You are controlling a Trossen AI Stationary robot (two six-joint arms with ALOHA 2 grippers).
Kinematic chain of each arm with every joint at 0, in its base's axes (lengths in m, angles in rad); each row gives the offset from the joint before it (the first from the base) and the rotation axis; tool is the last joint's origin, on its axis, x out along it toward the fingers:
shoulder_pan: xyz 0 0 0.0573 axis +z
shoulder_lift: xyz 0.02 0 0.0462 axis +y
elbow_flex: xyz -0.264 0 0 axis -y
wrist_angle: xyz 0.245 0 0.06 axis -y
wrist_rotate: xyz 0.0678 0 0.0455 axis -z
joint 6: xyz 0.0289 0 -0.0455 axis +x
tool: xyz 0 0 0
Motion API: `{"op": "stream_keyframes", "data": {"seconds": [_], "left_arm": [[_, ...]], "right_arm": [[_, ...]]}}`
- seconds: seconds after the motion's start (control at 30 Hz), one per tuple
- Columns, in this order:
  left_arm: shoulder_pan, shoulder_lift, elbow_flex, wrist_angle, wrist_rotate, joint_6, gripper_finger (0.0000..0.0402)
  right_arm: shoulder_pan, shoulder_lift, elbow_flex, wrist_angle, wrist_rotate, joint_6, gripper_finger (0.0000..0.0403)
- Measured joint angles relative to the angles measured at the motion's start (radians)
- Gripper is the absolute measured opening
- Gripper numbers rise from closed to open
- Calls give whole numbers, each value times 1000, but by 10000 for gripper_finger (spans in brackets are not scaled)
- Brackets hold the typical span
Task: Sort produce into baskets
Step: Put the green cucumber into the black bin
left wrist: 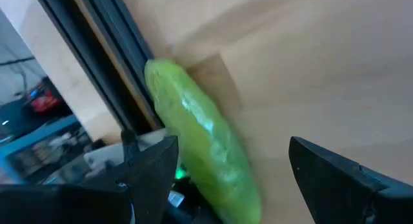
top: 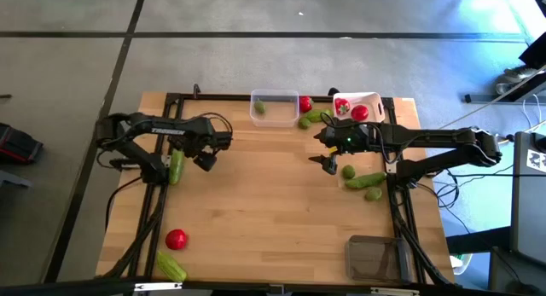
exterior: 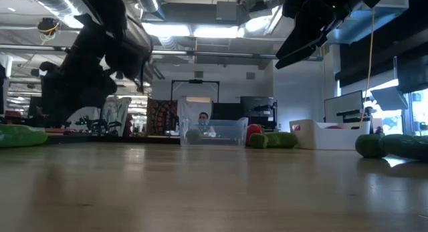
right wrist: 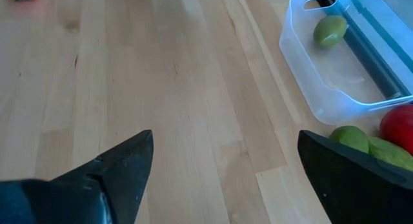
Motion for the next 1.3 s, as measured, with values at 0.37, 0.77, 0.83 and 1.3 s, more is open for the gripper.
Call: {"op": "stream_keyframes", "data": {"seconds": [0.37, 0.77, 0.83, 1.3], "left_arm": [[65, 92, -48, -30, 29, 71, 290], [120, 94, -65, 21, 38, 92, 290], [131, 94, -66, 19, 25, 101, 290], [218, 222, -92, 114, 130, 244, 290]], "right_arm": [[0, 0, 0, 0, 0, 0, 363], [0, 0, 0, 1, -1, 0, 363], [0, 0, 0, 1, -1, 0, 363], [1, 0, -84, 79, -4, 0, 363]]}}
